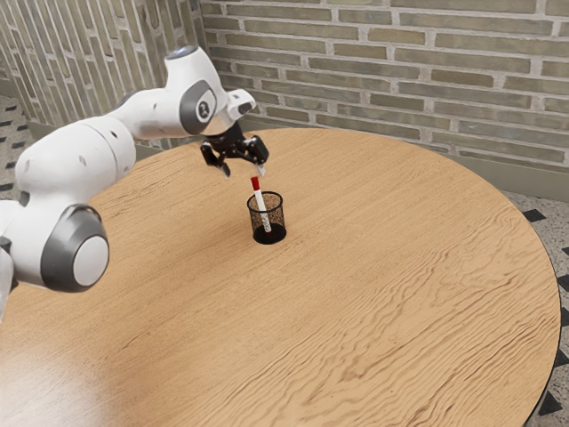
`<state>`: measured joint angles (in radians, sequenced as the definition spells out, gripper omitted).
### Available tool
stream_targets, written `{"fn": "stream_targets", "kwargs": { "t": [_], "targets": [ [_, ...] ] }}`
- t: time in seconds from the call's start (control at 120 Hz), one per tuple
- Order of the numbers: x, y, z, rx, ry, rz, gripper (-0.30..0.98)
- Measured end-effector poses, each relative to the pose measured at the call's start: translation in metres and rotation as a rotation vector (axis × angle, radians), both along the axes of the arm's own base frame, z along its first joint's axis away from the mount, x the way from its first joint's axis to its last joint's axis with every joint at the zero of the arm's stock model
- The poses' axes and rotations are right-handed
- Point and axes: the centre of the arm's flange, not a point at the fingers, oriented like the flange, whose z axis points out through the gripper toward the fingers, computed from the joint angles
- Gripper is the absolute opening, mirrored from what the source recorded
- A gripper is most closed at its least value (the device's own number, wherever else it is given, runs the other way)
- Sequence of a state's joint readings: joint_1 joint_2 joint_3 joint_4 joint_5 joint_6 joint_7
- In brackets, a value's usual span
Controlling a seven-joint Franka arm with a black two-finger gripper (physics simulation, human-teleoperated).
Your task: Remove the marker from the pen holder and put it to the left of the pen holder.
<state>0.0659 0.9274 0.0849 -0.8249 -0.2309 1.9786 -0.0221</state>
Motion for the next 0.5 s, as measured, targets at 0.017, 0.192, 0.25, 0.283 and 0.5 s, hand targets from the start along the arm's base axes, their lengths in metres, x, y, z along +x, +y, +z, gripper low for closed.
{"fn": "stream_targets", "kwargs": {
  "t": [0.017,0.192,0.25,0.283,0.5],
  "targets": [
    [0.001,-0.004,0.0,-0.001,-0.005,-0.003,0.69],
    [0.005,-0.023,0.003,-0.005,-0.035,0.003,0.68],
    [0.005,-0.016,0.001,0.007,-0.034,0.007,0.69],
    [0.005,-0.012,-0.002,0.016,-0.034,0.008,0.69],
    [0.014,-0.009,-0.034,0.039,-0.082,-0.045,0.69]
  ]
}}
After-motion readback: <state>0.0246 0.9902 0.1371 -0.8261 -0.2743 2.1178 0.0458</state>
